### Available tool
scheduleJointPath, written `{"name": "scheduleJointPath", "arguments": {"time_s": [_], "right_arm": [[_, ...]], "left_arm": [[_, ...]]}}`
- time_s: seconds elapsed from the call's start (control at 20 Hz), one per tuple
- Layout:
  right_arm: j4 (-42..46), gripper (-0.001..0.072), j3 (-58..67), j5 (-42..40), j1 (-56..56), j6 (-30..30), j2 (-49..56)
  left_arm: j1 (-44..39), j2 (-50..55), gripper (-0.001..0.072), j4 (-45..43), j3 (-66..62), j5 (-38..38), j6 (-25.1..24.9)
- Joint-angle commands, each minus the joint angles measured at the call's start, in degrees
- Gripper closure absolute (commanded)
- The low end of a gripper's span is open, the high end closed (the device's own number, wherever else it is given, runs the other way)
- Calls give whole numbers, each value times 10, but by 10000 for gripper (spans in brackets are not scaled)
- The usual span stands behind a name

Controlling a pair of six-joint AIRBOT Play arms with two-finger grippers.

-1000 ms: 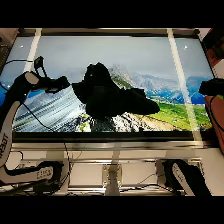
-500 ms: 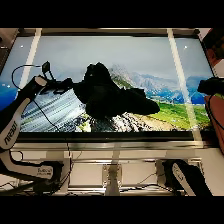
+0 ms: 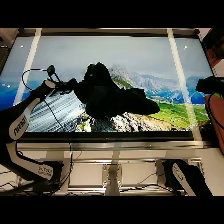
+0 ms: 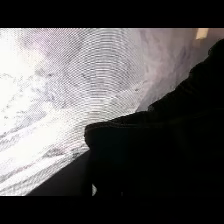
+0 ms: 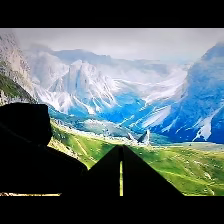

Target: Fold the clothes and pants, and hang the long-sleeved shirts on hangers.

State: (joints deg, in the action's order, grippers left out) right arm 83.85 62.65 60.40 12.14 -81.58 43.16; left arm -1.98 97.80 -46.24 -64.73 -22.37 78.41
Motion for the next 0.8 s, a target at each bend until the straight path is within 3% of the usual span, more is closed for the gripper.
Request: {"name": "scheduleJointPath", "arguments": {"time_s": [0.0,0.15,0.3,0.45,0.6,0.65,0.7,0.75], "right_arm": [[-12,675,0,0,0,0,1],[-9,676,0,1,0,0,11],[16,684,-1,56,0,0,53],[16,684,-24,118,0,2,112],[-26,666,-90,72,0,2,160],[-53,555,-112,42,0,2,173],[-78,364,-130,12,0,2,183],[-98,279,-144,-17,0,2,194]], "left_arm": [[-23,4,666,4,-9,61,-1],[-24,-15,666,4,-30,53,-27],[-23,-92,667,-1,-33,43,-124],[-22,-196,668,-93,-33,-5,-130],[-16,-274,667,-136,-33,-44,-115],[-13,-291,667,-138,-33,-55,-116],[-11,-302,668,-138,-33,-63,-115],[-11,-310,667,-138,-33,-67,-116]]}}
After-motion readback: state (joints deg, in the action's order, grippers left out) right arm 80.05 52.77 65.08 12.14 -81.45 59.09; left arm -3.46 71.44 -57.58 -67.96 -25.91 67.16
